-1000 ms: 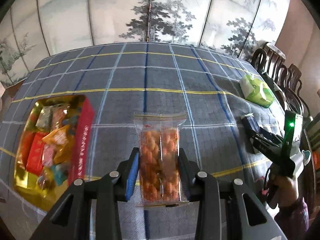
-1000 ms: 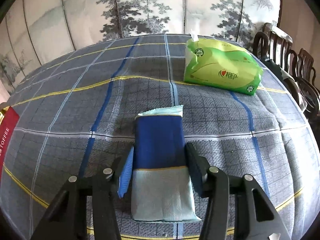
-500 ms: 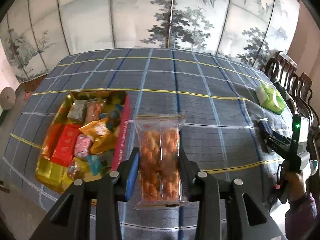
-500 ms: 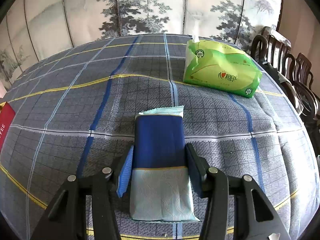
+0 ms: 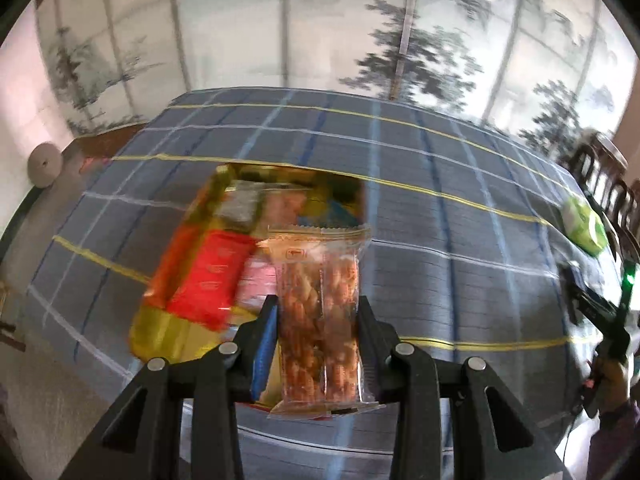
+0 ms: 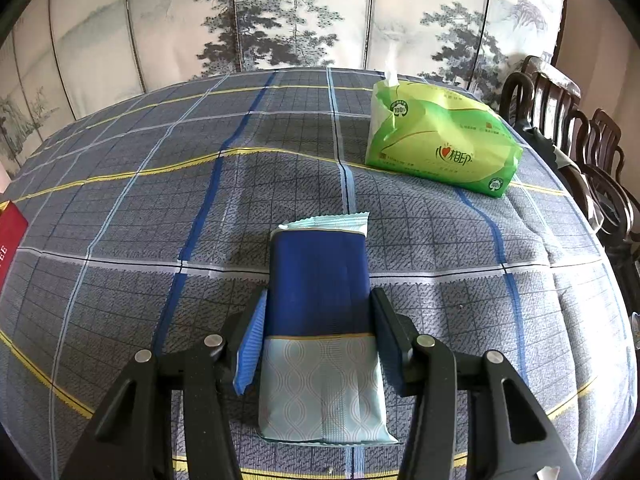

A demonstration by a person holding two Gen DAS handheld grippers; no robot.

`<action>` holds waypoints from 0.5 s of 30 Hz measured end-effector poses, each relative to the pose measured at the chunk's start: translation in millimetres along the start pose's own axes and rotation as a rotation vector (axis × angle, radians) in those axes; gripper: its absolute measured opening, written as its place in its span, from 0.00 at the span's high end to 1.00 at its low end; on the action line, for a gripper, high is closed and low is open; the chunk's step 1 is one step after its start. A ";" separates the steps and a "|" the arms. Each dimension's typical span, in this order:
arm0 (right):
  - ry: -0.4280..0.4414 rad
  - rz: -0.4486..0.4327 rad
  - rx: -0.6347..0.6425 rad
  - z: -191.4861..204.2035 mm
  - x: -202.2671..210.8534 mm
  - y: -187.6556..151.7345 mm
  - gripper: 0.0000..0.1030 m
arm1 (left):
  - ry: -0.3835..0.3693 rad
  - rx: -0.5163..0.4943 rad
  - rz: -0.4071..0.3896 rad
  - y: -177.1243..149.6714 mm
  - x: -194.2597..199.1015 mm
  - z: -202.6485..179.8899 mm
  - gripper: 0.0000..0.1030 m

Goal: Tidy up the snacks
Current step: 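Carry the orange-stick bag into the gold tray and open the left tool while the right holds the box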

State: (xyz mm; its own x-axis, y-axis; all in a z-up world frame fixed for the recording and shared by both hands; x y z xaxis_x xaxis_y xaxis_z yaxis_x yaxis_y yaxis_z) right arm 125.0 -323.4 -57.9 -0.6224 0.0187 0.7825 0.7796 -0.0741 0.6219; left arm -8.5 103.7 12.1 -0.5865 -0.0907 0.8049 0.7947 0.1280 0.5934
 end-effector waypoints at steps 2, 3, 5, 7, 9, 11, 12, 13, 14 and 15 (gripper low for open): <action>-0.001 0.000 0.000 0.2 0.0 0.0 0.55 | 0.014 0.034 0.006 1.0 -2.2 21.3 0.64; -0.001 0.000 0.001 0.1 0.1 -0.1 0.55 | 0.027 0.048 0.008 1.3 -3.5 30.9 0.64; 0.000 0.000 0.000 0.2 -0.1 0.0 0.55 | 0.050 0.073 0.019 0.7 -7.3 49.2 0.64; 0.000 0.000 0.000 0.3 -0.2 0.0 0.55 | 0.066 0.090 0.029 -0.6 -10.9 62.0 0.64; -0.001 0.000 0.000 0.4 -0.2 0.1 0.55 | 0.075 0.106 0.036 -3.6 -13.6 70.2 0.64; 0.000 0.000 0.000 0.4 -0.2 0.1 0.55 | 0.066 0.107 0.045 -6.1 -17.6 72.1 0.64; -0.001 0.000 0.000 0.5 -0.3 0.1 0.55 | 0.065 0.102 0.046 -7.5 -19.1 71.0 0.64; -0.001 0.000 0.001 0.2 0.1 -0.1 0.55 | 0.064 0.096 0.047 -8.3 -20.1 69.6 0.64; -0.001 0.000 0.001 0.5 -0.2 0.1 0.55 | 0.063 0.087 0.047 -9.3 -21.5 66.6 0.64; -0.001 0.000 0.001 0.5 -0.3 0.1 0.55 | 0.059 0.080 0.047 -9.9 -22.6 64.1 0.64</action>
Point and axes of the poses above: each gripper's, at about its wrist camera, not at the fingertips, and x roughly against the way its jaws point, z to its left, y to its top, the point moved 2 cm from there along -x, roughly the way its jaws point, and after that the axes turned 4 degrees about -x, right-handed, at the moved point
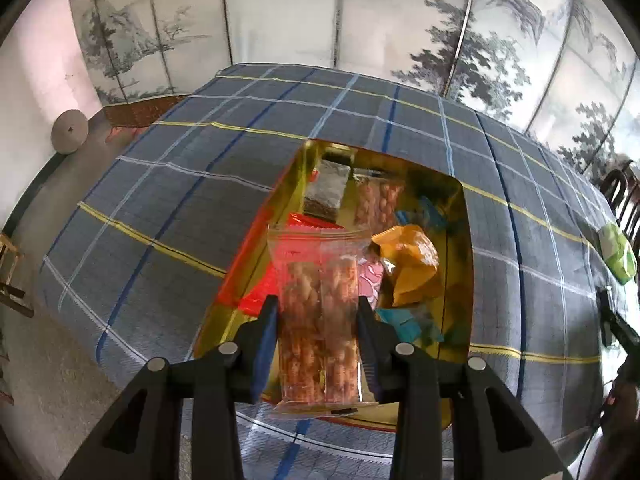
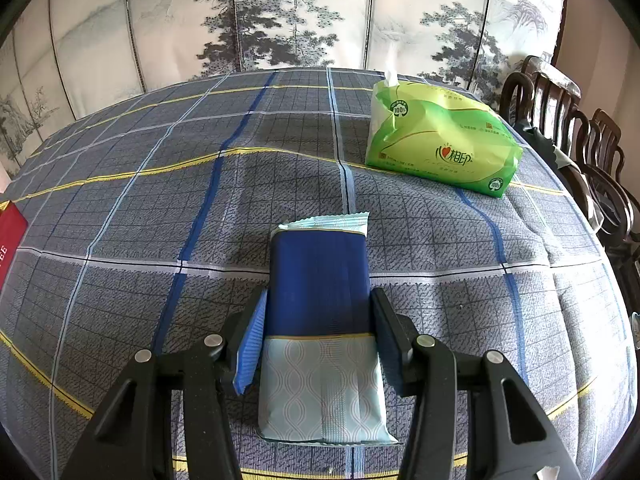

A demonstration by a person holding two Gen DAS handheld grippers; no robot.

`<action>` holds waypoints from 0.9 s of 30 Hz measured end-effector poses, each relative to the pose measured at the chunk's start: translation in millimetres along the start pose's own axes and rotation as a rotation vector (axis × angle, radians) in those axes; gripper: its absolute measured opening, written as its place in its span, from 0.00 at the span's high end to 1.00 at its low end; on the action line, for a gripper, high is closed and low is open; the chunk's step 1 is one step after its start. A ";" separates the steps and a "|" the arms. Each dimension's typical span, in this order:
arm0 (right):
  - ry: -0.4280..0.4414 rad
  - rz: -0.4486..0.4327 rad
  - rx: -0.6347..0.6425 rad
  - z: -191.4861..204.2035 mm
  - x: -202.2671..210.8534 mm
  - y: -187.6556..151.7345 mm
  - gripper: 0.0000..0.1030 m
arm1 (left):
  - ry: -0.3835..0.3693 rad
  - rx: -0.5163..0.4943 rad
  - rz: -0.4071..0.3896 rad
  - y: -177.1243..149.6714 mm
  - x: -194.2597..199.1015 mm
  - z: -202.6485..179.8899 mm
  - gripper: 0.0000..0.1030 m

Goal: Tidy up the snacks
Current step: 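Carry the orange-stick bag into the gold tray and open the left tool while the right holds the box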

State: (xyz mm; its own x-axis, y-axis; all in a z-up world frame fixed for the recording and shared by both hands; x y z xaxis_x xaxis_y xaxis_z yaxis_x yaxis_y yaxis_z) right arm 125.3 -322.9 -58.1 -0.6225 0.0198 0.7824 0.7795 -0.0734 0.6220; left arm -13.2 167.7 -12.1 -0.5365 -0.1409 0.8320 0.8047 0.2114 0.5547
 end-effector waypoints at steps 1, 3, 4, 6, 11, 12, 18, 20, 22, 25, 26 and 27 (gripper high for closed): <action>0.000 0.000 0.000 -0.4 0.3 -0.1 0.55 | -0.005 -0.007 0.000 -1.0 -1.1 -3.1 0.64; 0.000 0.000 0.000 0.1 0.0 0.1 0.55 | -0.015 -0.024 0.007 -3.6 -4.5 -9.2 0.64; 0.000 0.000 0.000 -0.2 0.3 -0.1 0.55 | -0.021 -0.030 0.011 -4.1 -6.6 -11.2 0.64; 0.000 0.000 0.000 -0.1 0.1 0.0 0.55 | -0.030 -0.040 0.018 -7.0 -10.6 -16.2 0.64; 0.000 0.000 0.000 0.1 -0.2 0.1 0.55 | -0.044 -0.059 0.029 -11.2 -20.0 -25.0 0.64; 0.000 0.000 0.000 0.1 -0.2 0.1 0.55 | -0.043 -0.065 0.029 -11.8 -21.1 -26.9 0.64; 0.000 0.000 0.000 0.1 -0.2 0.1 0.55 | -0.061 -0.062 0.049 -14.4 -29.4 -30.1 0.64; -0.001 0.000 0.000 0.1 -0.2 0.1 0.55 | -0.061 -0.063 0.051 -15.3 -30.7 -30.9 0.64; 0.000 0.000 0.000 0.1 -0.1 0.1 0.55 | -0.062 -0.067 0.050 -16.0 -31.5 -32.2 0.64; -0.001 0.000 0.001 -0.3 0.2 -0.1 0.55 | -0.061 -0.074 0.047 -16.4 -31.6 -34.0 0.64; -0.001 0.000 0.001 0.0 0.0 0.0 0.55 | -0.060 -0.074 0.046 -16.4 -31.8 -34.1 0.64; -0.001 0.000 0.001 0.0 0.0 0.0 0.55 | -0.061 -0.074 0.046 -16.4 -32.3 -34.5 0.64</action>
Point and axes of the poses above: each gripper's, at about its wrist camera, not at the fingertips, and x roughly against the way its jaws point, z to its left, y to its top, the point moved 2 cm from there along -x, roughly the way its jaws point, and after that the axes turned 4 degrees about -x, right-handed, at the moved point
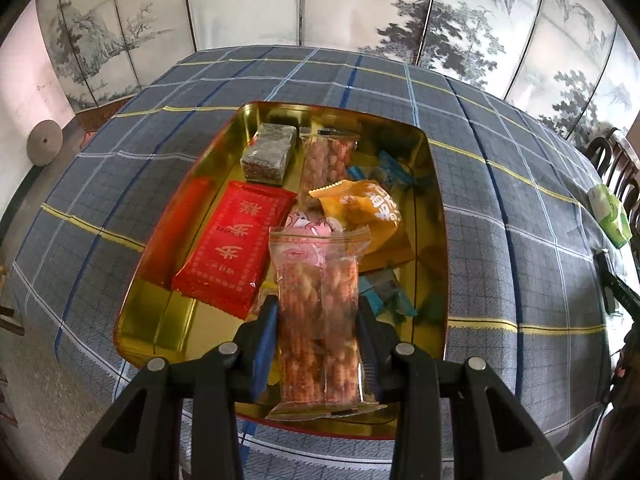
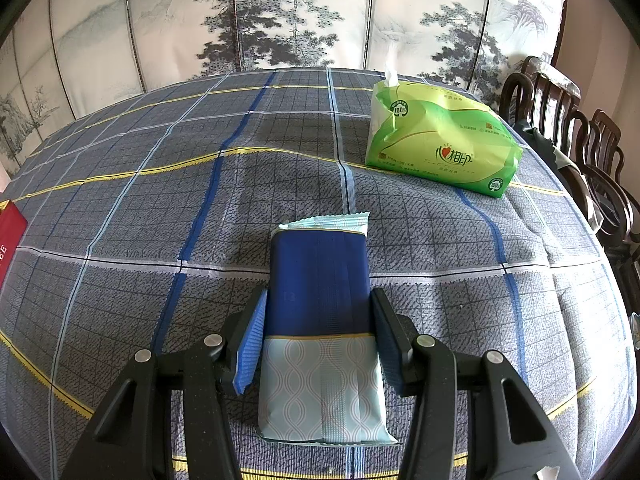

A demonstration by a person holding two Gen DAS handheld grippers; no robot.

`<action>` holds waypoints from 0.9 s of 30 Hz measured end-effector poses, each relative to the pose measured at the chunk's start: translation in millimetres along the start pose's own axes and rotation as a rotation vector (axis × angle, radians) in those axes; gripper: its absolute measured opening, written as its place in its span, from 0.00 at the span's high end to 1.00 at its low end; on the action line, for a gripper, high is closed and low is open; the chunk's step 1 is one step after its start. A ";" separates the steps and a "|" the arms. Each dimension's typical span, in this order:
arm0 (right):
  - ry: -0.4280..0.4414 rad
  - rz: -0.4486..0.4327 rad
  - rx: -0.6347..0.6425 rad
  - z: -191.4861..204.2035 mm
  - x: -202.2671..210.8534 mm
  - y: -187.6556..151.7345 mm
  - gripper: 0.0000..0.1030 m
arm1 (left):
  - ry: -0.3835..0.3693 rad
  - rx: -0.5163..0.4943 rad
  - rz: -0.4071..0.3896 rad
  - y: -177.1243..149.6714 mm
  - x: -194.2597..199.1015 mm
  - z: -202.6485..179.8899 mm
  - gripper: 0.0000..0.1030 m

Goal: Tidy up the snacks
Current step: 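Carry the orange-stick bag into the gold tray and open the left tool while the right holds the box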

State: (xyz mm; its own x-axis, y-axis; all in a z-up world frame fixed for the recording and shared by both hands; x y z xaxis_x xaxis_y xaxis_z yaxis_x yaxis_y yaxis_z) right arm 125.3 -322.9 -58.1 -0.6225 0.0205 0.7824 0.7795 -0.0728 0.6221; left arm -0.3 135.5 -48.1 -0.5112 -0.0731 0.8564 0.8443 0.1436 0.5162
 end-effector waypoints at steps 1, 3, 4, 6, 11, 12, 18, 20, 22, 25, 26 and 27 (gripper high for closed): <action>0.000 0.000 0.000 0.0 0.0 0.0 0.55 | -0.001 -0.001 0.001 -0.1 -0.1 -0.2 0.64; 0.000 0.000 0.000 -0.2 0.1 0.0 0.55 | 0.001 -0.003 0.004 -0.6 -0.9 -1.0 0.64; 0.000 0.000 0.000 -0.1 -0.1 0.1 0.55 | 0.002 -0.003 0.004 -0.7 -1.3 -1.6 0.64; 0.000 0.000 0.000 -0.2 -0.1 0.1 0.55 | 0.003 -0.006 0.002 -0.8 -1.8 -2.4 0.64; 0.000 0.000 0.000 -0.3 -0.1 0.1 0.55 | 0.013 -0.022 -0.009 -1.1 -4.7 -6.7 0.64; 0.000 0.000 0.000 -0.3 -0.1 0.1 0.55 | 0.017 -0.027 -0.012 -0.9 -5.4 -7.9 0.64; 0.000 0.000 0.000 -0.4 0.2 0.0 0.55 | 0.039 -0.043 -0.031 0.1 -8.0 -11.4 0.64; -0.001 0.000 0.001 -0.3 0.1 0.0 0.55 | 0.043 -0.047 -0.033 0.4 -9.6 -11.0 0.64; -0.001 0.000 0.001 -0.5 0.4 -0.1 0.55 | 0.039 -0.043 -0.034 -0.4 -11.0 -9.5 0.64; -0.001 0.000 0.001 -0.2 0.1 0.0 0.55 | 0.044 -0.044 -0.041 -1.6 -12.9 -8.2 0.64; -0.001 0.000 0.001 -0.3 0.1 0.0 0.55 | 0.042 -0.046 -0.047 -2.0 -13.1 -8.1 0.64; -0.001 0.000 0.001 -0.2 0.1 0.0 0.55 | 0.041 -0.048 -0.056 -2.4 -13.2 -7.9 0.64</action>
Point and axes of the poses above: each gripper's, at about its wrist camera, not at the fingertips, and x roughly against the way its jaws point, z to its left, y to its top, the point moved 2 cm from there along -x, roughly the way its jaws point, and after that the axes turned 4 degrees about -x, right-handed, at the moved point
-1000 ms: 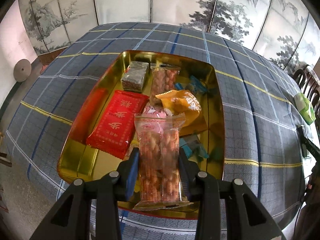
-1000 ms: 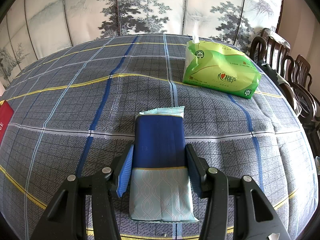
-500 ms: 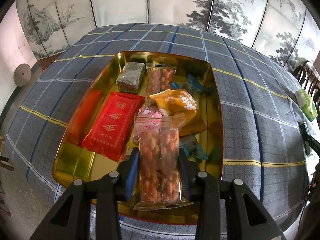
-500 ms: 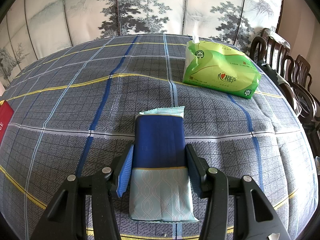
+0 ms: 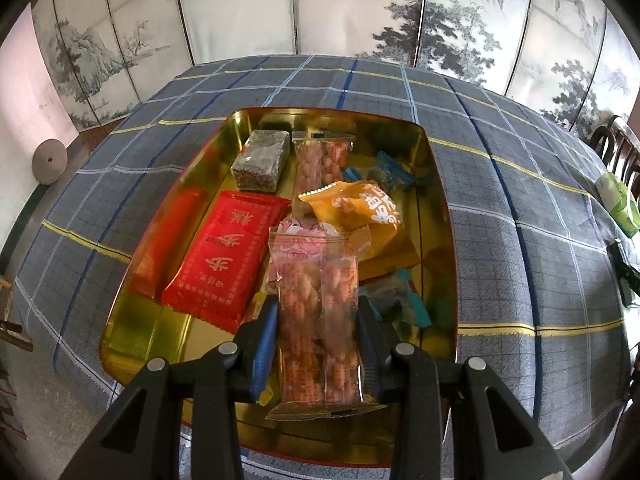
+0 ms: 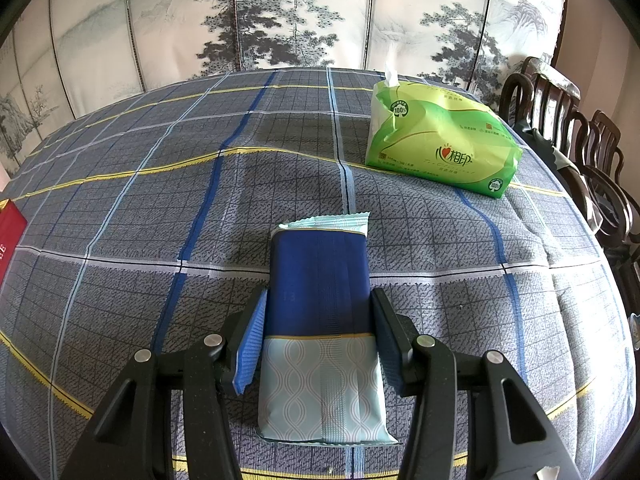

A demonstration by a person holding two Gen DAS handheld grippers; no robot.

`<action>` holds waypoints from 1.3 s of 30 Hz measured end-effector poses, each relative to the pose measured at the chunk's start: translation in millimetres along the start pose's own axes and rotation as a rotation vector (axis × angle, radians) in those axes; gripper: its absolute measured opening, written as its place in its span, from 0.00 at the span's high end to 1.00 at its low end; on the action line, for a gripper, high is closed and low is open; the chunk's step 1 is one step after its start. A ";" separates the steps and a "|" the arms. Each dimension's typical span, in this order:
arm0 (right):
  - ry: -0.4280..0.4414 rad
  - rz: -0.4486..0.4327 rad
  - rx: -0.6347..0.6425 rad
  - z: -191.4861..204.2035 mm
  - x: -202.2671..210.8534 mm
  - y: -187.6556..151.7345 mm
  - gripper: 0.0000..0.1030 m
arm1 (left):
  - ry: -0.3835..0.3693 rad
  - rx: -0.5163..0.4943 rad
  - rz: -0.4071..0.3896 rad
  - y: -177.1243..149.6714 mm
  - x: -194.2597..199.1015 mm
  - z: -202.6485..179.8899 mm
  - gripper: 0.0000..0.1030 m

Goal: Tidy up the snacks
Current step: 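Carry the orange-stick bag into the gold tray and open the left tool while the right holds the box, then lift the open left tool back out of the gold tray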

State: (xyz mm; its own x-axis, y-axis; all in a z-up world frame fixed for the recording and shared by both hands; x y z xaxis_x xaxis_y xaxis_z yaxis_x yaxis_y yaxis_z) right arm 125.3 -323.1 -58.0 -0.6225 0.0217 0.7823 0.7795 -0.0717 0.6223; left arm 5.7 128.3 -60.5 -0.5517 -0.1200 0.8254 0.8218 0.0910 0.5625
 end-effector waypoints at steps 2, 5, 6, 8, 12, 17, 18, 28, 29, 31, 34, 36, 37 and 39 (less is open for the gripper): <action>-0.001 0.000 0.001 0.0 0.0 0.0 0.55 | 0.009 -0.006 -0.013 -1.2 -0.6 -0.6 0.63; -0.002 0.000 0.002 0.2 0.0 0.0 0.55 | 0.020 -0.014 -0.032 -2.8 -1.2 -2.1 0.63; -0.005 -0.001 0.003 1.1 0.0 -0.5 0.55 | 0.028 -0.018 -0.039 -3.2 -1.3 -2.7 0.63; -0.010 -0.002 0.006 -0.1 0.8 -0.7 0.55 | 0.029 -0.019 -0.047 -3.9 -1.7 -3.1 0.62; -0.022 -0.005 0.016 -0.2 1.7 -0.7 0.55 | 0.049 -0.018 -0.063 -3.8 -0.8 -2.0 0.53; -0.033 -0.008 0.025 0.1 2.1 -0.8 0.55 | 0.077 -0.021 -0.095 -6.3 3.4 -1.0 0.46; -0.037 -0.010 0.027 0.0 2.5 -0.7 0.55 | 0.078 -0.020 -0.096 -6.7 3.5 -0.7 0.46; -0.055 -0.015 0.023 7.2 2.9 1.8 0.56 | 0.068 -0.018 -0.099 -8.6 7.6 1.6 0.46; -0.053 -0.013 0.020 7.0 2.8 2.1 0.55 | 0.063 -0.014 -0.099 -9.1 8.2 2.5 0.46; -0.043 -0.009 0.015 9.5 2.5 2.5 0.55 | 0.060 -0.008 -0.098 -9.8 9.2 4.4 0.46; -0.033 -0.007 0.024 18.0 4.1 1.0 0.55 | 0.060 -0.004 -0.097 -10.6 10.7 7.1 0.46; -0.023 -0.008 0.026 23.6 5.1 -0.2 0.55 | 0.055 0.002 -0.101 -12.0 12.9 9.3 0.46; -0.014 -0.007 0.027 26.9 5.8 -0.8 0.55 | 0.050 0.007 -0.106 -12.6 14.7 10.9 0.46; -0.005 -0.007 0.030 32.9 6.8 -1.6 0.55 | 0.043 0.021 -0.118 -13.8 18.6 15.0 0.46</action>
State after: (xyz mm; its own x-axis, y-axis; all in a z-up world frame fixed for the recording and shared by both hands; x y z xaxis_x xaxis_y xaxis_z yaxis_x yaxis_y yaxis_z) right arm 122.1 -290.0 -52.7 -0.6277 0.0272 0.7780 0.7769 -0.0417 0.6283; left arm -18.1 139.6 -52.2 -0.6377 -0.1731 0.7506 0.7479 0.0943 0.6571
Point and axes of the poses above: each gripper's, at about its wrist camera, not at the fingertips, and x roughly against the way its jaws point, z to its left, y to its top, the point moved 2 cm from there along -x, roughly the way its jaws point, and after that the axes turned 4 degrees about -x, right-handed, at the moved point
